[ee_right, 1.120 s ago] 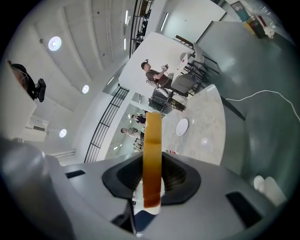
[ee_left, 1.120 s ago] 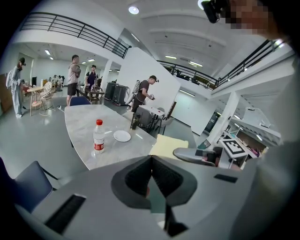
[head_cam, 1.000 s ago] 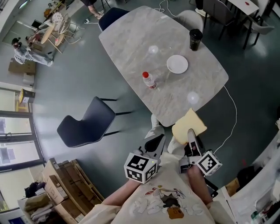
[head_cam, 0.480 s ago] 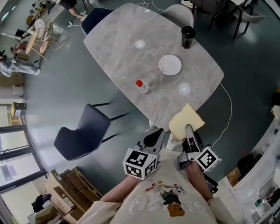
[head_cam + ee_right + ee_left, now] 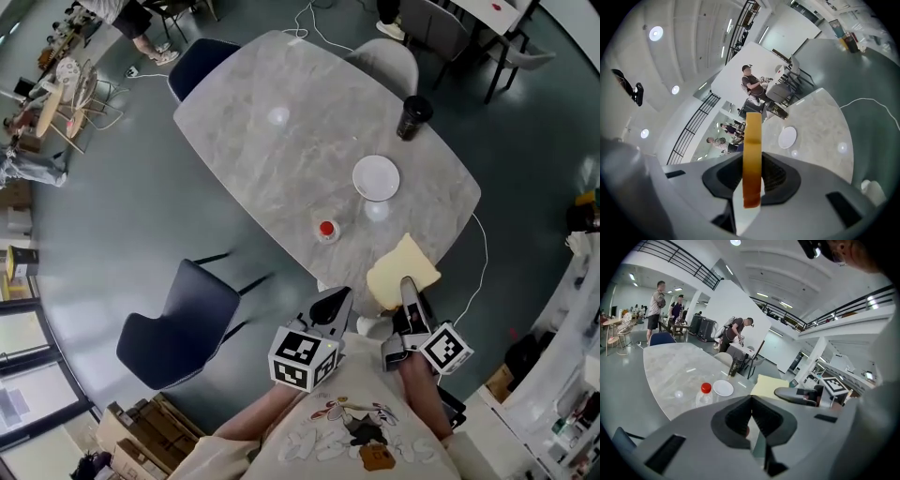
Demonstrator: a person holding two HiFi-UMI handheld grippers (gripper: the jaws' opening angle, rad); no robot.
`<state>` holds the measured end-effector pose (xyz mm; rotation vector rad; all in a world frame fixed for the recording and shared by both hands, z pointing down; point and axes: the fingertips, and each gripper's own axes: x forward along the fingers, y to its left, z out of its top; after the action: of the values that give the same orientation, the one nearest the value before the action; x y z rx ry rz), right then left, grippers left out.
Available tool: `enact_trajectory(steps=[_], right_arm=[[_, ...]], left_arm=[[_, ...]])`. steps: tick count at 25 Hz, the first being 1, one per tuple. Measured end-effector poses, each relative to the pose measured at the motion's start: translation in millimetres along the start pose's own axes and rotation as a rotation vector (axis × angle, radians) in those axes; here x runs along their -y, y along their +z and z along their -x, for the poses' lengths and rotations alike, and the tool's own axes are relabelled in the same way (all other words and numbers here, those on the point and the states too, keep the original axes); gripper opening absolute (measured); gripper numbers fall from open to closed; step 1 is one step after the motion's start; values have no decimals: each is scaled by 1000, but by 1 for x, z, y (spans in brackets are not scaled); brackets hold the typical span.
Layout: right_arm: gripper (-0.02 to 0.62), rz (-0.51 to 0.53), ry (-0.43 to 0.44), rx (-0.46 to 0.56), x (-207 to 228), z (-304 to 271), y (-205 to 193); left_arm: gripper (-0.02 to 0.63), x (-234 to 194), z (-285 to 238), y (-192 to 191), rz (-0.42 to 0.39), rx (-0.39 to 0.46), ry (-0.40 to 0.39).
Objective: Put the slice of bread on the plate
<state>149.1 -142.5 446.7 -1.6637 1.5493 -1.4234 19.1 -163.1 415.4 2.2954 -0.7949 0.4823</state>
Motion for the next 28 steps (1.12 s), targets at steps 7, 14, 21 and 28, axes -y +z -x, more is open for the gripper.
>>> enact_trajectory(steps=[7, 14, 21, 28], right_arm=[[92, 19, -51, 52, -4, -18, -4], [92, 19, -81, 58, 8, -29, 0], [92, 76, -143, 8, 37, -53, 24], [92, 96, -126, -112, 51, -72, 41]], left_arm=[[9, -25, -14, 19, -44, -22, -101], [9, -23, -43, 26, -73, -57, -133], [9, -27, -81, 28, -71, -70, -99], [9, -27, -104, 24, -40, -84, -14]])
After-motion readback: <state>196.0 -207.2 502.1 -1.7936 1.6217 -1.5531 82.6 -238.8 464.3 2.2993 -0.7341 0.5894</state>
